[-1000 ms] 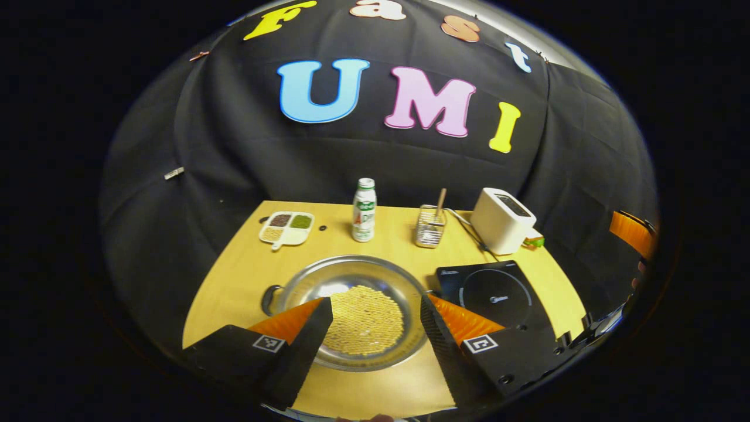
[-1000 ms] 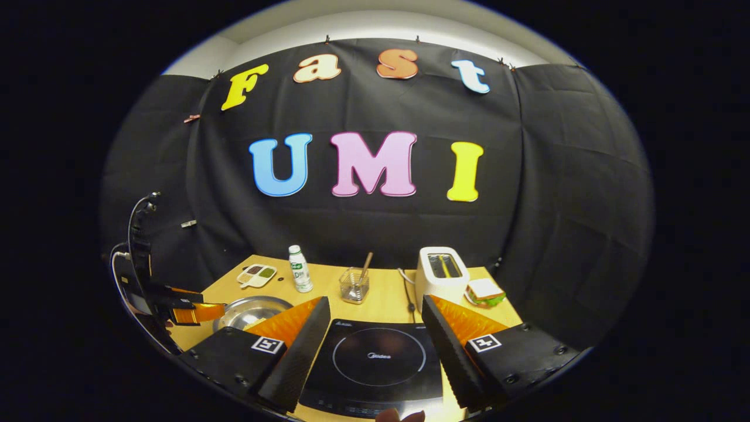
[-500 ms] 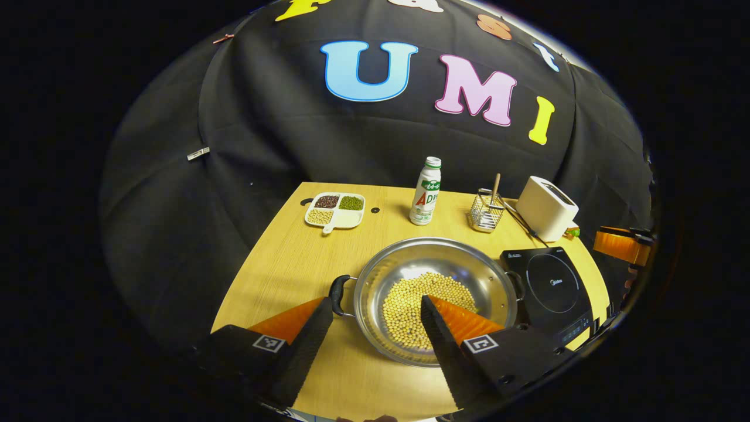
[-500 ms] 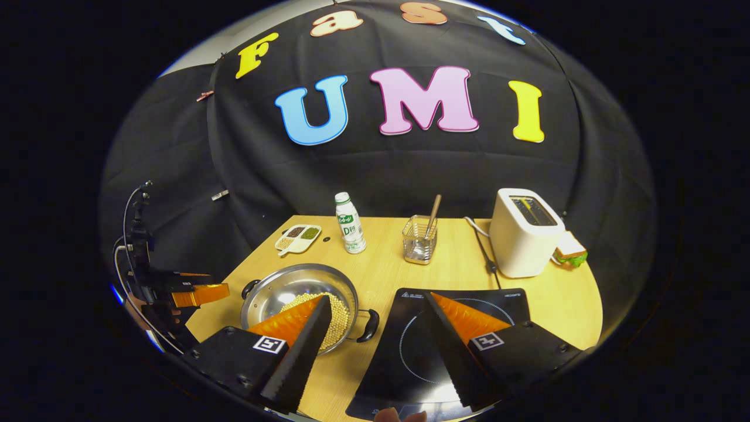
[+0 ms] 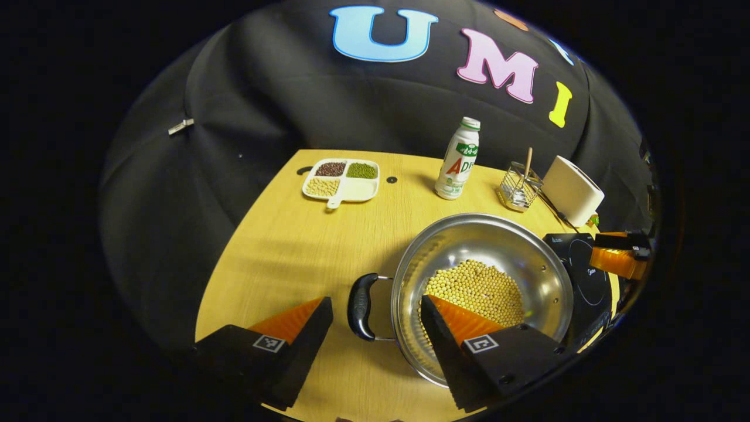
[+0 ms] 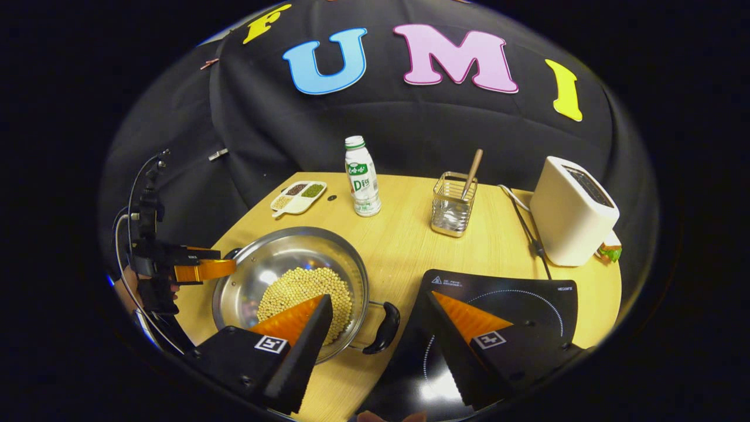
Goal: First push the handle of the pot to place it horizontally, then grasp the pot with both hands and set it on the induction cooktop.
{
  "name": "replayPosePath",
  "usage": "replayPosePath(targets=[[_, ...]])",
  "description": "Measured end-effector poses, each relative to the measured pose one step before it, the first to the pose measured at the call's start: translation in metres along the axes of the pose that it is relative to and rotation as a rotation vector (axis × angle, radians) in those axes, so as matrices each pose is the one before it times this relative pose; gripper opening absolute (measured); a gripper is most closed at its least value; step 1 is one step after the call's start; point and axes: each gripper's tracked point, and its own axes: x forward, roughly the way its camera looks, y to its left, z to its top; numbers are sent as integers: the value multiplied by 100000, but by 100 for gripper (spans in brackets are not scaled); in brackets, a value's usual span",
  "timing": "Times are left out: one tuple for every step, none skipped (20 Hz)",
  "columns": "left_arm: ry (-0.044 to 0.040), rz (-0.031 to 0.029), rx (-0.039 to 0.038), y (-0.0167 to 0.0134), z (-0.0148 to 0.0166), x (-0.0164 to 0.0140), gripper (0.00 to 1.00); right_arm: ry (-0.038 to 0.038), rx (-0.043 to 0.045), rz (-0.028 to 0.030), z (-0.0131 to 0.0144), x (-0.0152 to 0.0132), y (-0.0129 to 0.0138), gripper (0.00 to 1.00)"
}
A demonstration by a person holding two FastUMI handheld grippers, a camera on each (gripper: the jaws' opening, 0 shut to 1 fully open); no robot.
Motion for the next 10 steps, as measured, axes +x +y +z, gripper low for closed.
replayPosePath(targets=[[646, -1431, -503, -191, -49, 719, 95, 997, 800, -45, -491, 525, 185, 98], [48, -203, -476, 54, 2, 563, 95, 916, 730, -123, -283, 313, 46, 98], [-108, -95, -179, 1, 115, 489, 93, 897, 562, -211, -491, 627, 89, 98], [279, 325, 268, 103, 51, 352, 90, 434, 438, -273, -207, 266, 32, 98], [-1, 856, 597, 273, -89, 247, 82, 326, 524, -238, -120, 428, -84, 98], [-707, 1410, 440, 531, 85, 305, 78, 414, 509, -146, -200, 264, 95, 95], [512, -1089, 197, 71, -119, 234, 72, 448, 468, -9, -122, 301, 188, 94], [459, -1310, 983, -190, -184, -150, 71, 523, 227, 107, -155, 441, 47, 93], [373, -1501, 1399, -40, -26, 147, 69, 585, 211, 93, -232, 319, 153, 93], [864, -625, 1627, 120, -183, -34, 67, 898, 165, 115, -224, 381, 138, 93]])
